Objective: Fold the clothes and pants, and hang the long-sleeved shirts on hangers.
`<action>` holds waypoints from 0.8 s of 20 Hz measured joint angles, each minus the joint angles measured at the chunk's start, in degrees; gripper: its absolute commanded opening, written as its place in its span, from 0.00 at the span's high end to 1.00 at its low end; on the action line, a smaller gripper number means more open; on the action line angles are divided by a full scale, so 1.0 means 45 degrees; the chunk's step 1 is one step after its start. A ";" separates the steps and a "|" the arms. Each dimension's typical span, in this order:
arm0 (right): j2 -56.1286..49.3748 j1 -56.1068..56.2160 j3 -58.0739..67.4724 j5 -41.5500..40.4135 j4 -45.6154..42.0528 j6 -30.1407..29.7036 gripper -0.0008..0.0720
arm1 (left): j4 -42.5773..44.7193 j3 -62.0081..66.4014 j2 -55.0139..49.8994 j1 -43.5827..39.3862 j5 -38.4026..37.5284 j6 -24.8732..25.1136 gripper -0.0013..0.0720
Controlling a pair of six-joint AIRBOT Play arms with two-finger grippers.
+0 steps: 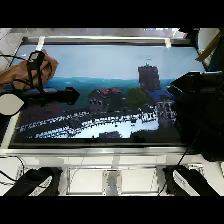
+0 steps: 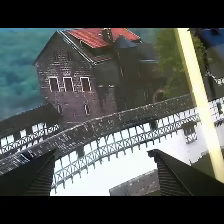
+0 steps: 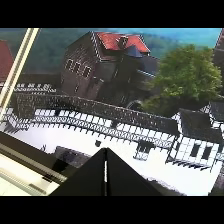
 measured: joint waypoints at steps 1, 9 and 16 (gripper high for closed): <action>0.0000 0.0000 0.0000 -0.0019 0.0000 0.0000 0.93 | 0.0019 0.0000 -0.0010 0.0010 0.0092 0.0005 0.02; 0.0000 0.0000 0.0000 -0.0121 -0.0272 -0.0044 0.93 | 0.0248 0.0000 -0.0267 0.0010 0.0418 0.0058 0.02; -0.0340 0.0000 0.0000 -0.0563 -0.0544 -0.0087 0.93 | 0.5673 0.0053 -0.2239 0.2157 0.1078 -0.0670 0.05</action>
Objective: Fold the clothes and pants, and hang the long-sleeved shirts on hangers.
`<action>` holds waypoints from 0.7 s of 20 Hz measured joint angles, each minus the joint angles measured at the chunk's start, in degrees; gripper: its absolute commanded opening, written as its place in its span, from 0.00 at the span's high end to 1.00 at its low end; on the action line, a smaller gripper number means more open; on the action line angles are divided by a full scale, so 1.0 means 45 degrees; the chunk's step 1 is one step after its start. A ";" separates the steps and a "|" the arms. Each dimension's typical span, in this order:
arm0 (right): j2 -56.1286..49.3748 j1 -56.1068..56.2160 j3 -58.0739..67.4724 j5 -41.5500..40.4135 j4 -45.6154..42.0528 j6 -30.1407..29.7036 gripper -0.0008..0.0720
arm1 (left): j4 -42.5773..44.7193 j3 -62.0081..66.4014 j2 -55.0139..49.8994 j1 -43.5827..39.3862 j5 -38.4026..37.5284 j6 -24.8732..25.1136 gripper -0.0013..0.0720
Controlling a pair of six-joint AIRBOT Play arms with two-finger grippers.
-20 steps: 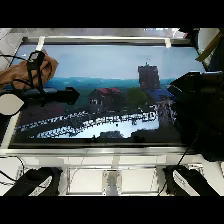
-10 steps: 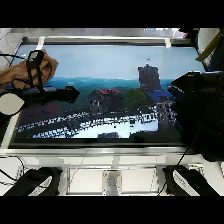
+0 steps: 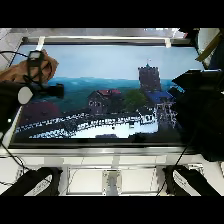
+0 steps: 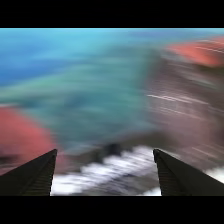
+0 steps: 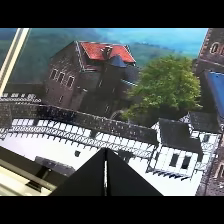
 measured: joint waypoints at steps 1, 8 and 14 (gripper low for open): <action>-0.0121 0.0000 0.0000 -0.0073 0.0000 0.0000 0.93 | 0.0597 0.0068 -0.0466 0.0908 0.0364 -0.0233 0.05; -0.1627 0.0005 0.0000 -0.0719 0.0019 0.0058 0.93 | 0.1258 0.2589 -0.5119 0.5950 0.1991 -0.0690 0.01; -0.2521 0.0471 0.0000 -0.0845 0.0301 0.0112 0.93 | 0.1224 0.6533 -0.9452 0.6771 0.1768 -0.0321 0.01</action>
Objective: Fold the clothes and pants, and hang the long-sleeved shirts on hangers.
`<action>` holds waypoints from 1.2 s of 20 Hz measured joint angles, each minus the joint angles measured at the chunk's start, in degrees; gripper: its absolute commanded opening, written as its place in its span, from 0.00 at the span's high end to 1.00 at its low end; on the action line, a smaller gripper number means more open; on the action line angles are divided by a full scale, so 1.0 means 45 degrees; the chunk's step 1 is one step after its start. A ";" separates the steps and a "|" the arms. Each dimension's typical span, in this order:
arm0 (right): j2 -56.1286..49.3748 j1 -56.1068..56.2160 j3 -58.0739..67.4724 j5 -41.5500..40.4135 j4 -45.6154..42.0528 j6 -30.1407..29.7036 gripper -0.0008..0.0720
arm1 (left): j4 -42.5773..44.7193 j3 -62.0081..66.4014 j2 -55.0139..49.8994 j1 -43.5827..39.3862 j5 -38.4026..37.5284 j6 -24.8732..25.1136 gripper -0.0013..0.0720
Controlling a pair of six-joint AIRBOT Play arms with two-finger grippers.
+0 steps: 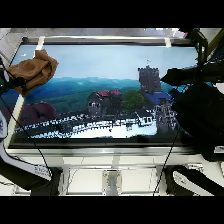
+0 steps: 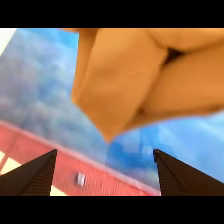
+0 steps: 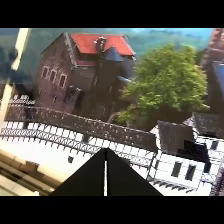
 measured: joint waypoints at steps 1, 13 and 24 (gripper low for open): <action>-0.0053 0.0117 0.0000 -0.0073 0.0010 0.0000 0.93 | 0.0000 0.0568 -0.0588 0.0049 -0.0126 0.0000 0.01; -0.0175 0.0782 0.0000 -0.1909 -0.0015 -0.0005 0.93 | 0.0112 0.2492 -0.2701 0.0087 0.0257 0.0015 0.97; -0.0107 0.0792 0.2025 0.2531 -0.4891 -0.0097 0.93 | -0.1768 0.3147 0.2730 -0.1632 -0.4609 0.2448 0.97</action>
